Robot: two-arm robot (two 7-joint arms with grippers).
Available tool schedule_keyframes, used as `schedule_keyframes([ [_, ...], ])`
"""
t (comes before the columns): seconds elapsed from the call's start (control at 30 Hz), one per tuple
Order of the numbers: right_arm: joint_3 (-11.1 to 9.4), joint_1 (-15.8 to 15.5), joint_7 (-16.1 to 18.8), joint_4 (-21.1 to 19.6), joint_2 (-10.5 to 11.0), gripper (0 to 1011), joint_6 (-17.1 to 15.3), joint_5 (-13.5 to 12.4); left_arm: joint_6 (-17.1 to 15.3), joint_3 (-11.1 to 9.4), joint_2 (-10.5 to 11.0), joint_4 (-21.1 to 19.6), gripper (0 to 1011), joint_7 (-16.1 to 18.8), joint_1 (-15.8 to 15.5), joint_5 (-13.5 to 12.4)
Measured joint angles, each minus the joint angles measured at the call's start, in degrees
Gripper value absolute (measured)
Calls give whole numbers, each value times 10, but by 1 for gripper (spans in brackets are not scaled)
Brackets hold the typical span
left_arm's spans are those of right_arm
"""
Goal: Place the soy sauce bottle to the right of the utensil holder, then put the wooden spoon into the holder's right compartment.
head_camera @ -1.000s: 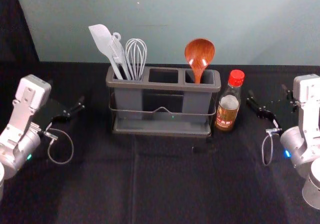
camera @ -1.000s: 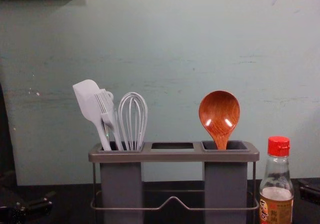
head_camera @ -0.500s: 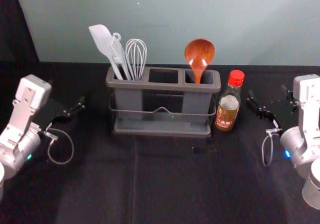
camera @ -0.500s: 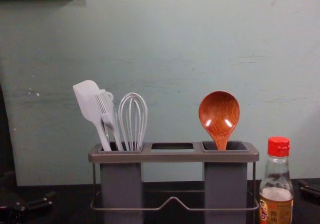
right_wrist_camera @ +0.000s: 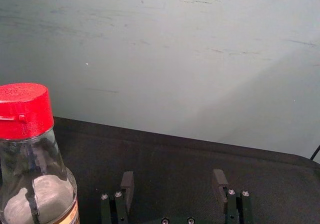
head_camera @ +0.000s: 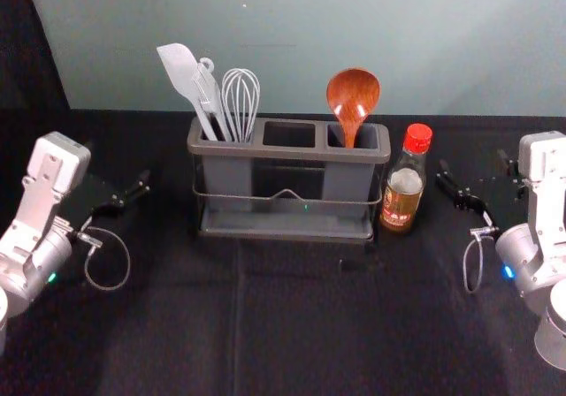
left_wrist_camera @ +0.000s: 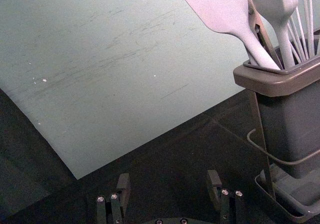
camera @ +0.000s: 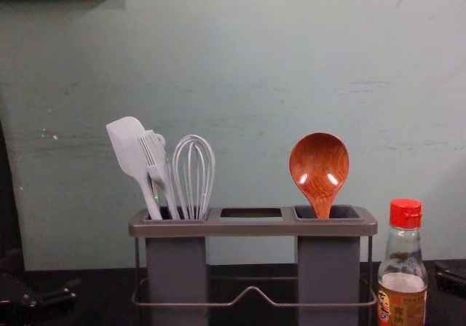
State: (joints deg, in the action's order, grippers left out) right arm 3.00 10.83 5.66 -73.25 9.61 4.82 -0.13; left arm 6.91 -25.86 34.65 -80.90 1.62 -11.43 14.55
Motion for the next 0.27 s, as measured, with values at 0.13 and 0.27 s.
schedule_keyframes([
  [0.13,0,0,0,0,0,1003,0,0,0,0,0,0,1005,0,0,0],
  [0.27,0,0,0,0,0,1002,0,0,0,0,0,0,1005,0,0,0],
])
